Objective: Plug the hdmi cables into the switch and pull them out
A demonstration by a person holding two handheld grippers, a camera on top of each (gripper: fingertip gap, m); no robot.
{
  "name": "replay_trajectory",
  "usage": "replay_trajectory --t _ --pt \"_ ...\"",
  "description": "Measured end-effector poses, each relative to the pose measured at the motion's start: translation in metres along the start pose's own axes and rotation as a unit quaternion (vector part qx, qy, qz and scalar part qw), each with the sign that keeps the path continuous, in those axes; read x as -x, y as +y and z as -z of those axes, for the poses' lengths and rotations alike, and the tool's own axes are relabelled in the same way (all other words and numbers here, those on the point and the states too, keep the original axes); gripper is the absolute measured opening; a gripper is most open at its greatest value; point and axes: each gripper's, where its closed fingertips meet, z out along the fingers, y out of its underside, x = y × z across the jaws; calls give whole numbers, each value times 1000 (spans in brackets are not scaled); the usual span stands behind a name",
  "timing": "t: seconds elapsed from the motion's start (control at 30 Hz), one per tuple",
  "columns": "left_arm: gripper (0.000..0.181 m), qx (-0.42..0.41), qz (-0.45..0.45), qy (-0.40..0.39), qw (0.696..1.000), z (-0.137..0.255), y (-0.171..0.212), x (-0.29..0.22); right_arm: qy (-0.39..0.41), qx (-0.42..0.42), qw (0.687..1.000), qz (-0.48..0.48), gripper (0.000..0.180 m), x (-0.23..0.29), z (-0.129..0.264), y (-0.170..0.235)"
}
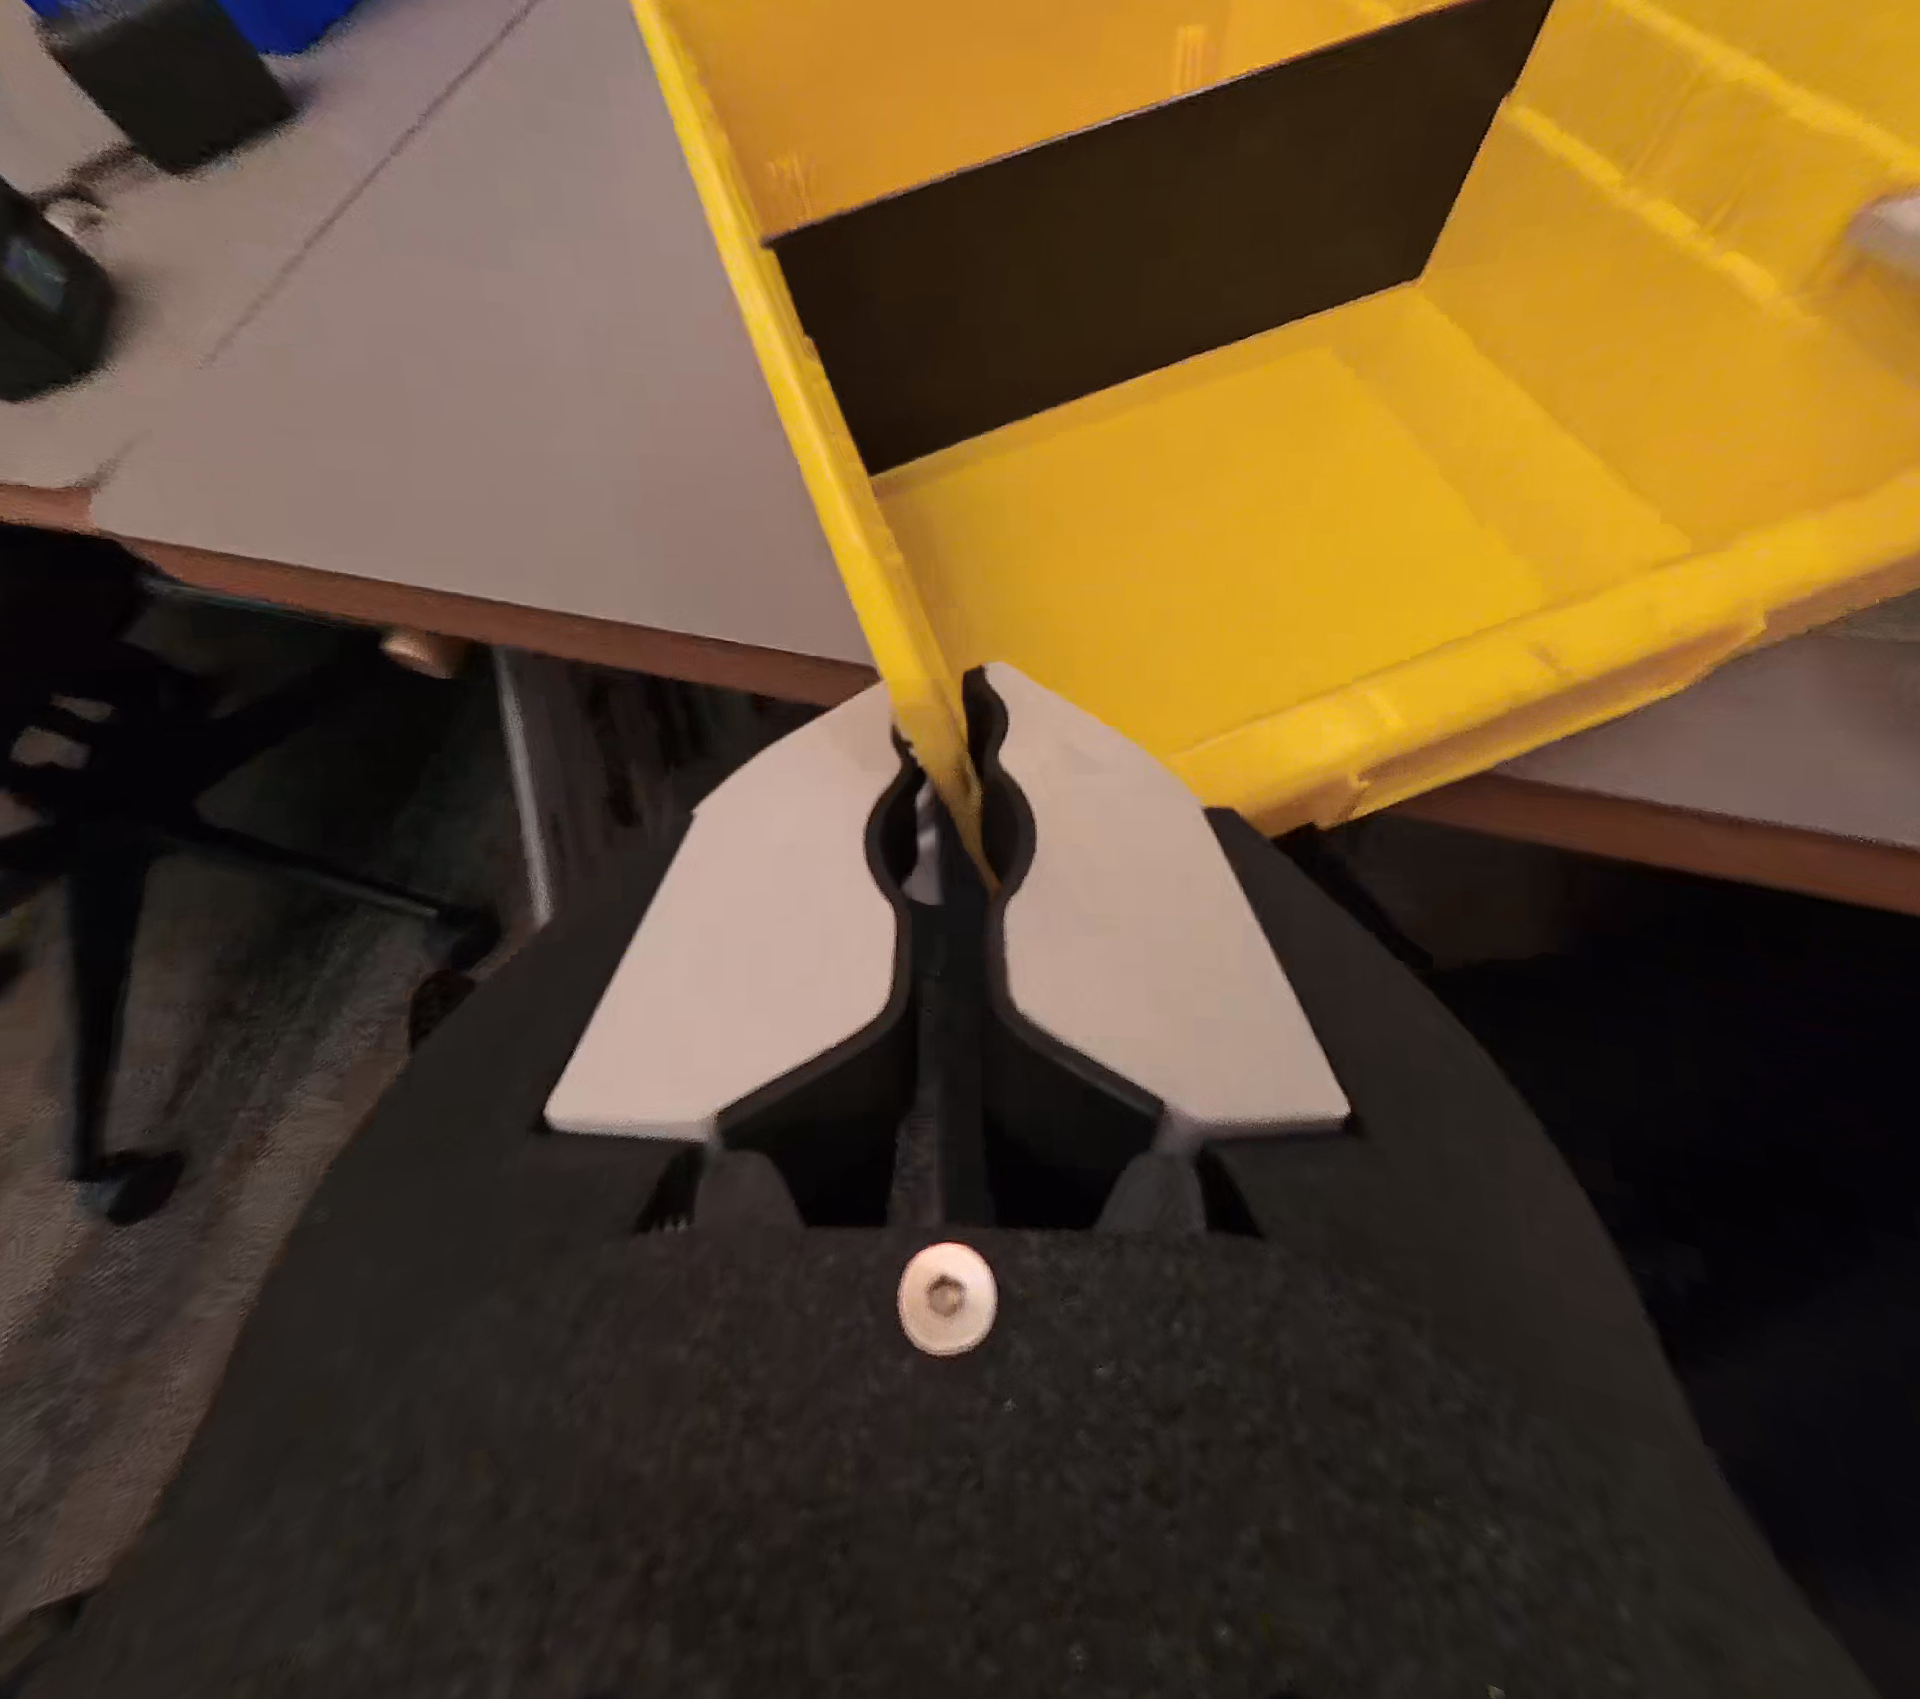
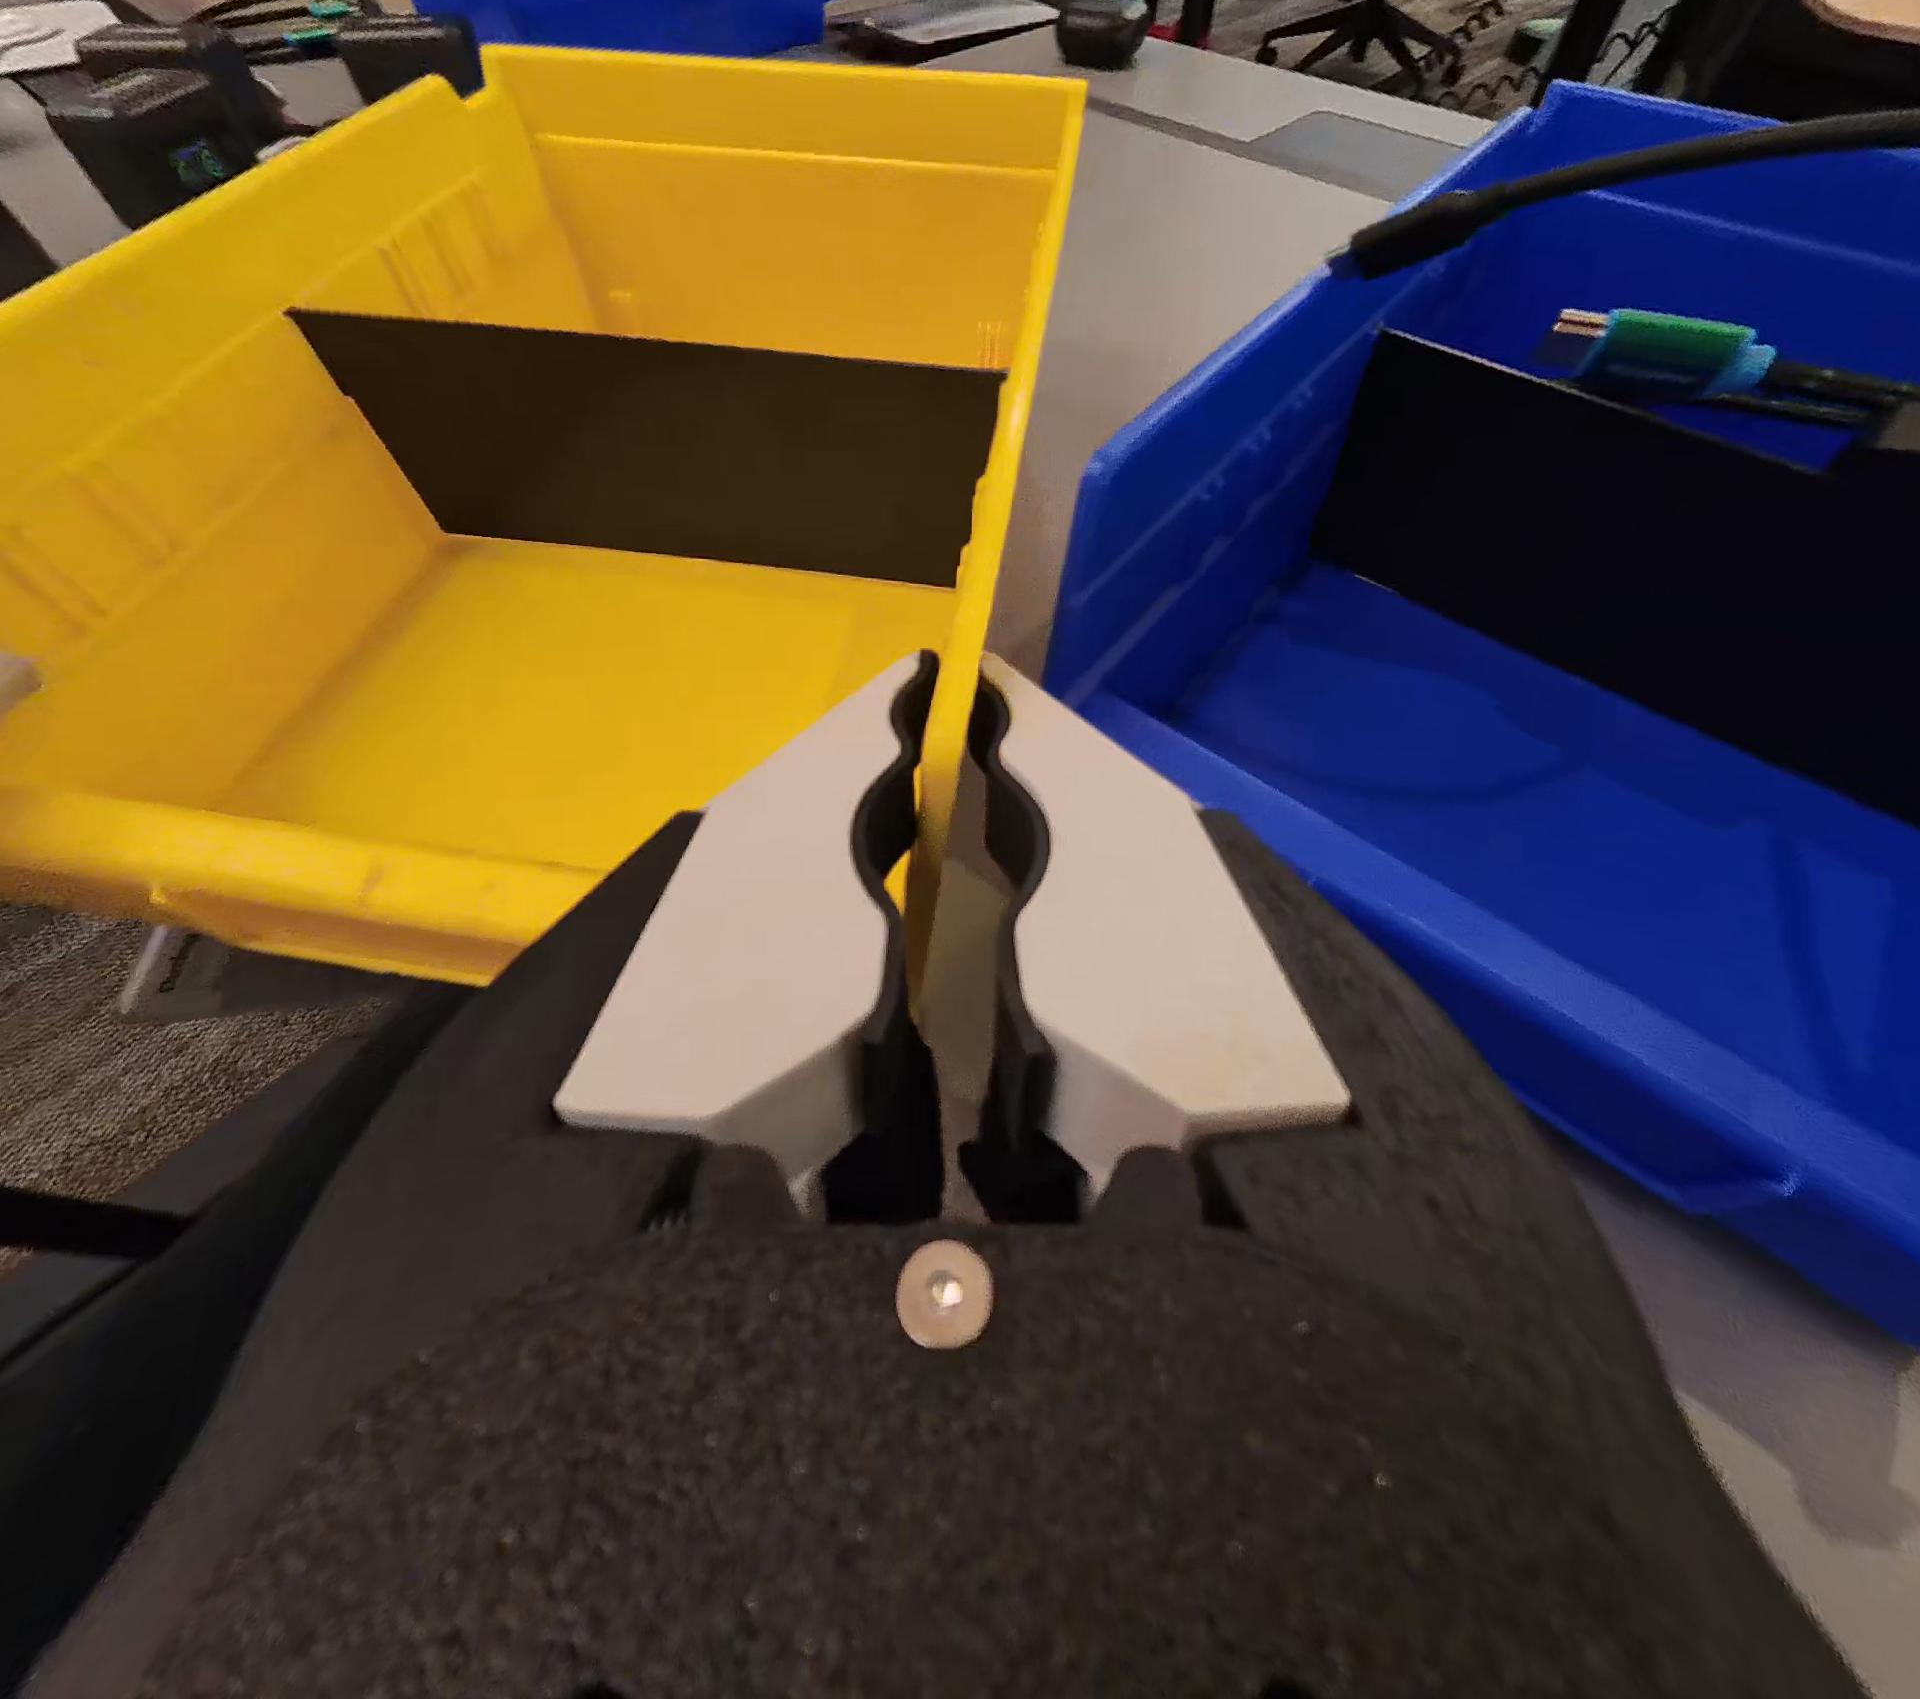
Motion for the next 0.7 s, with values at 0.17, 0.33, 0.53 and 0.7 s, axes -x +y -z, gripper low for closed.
replay_trajectory --t 0.17,0.33,0.53,0.7 --pt "4 -86 -33 -54 994 28 -33 4 0 -35 999 -9 4 2 22 -22" --pt "4 -202 -40 -58 977 57 -99 -21 44 -145 988 32 4 -26 71 -94" --pt "5 -267 -70 45 960 50 -199 -117 156 -181 971 19 4 -133 137 -152" --pt "4 -267 -52 159 949 32 -266 -252 305 -151 940 6 5 -259 206 -155"
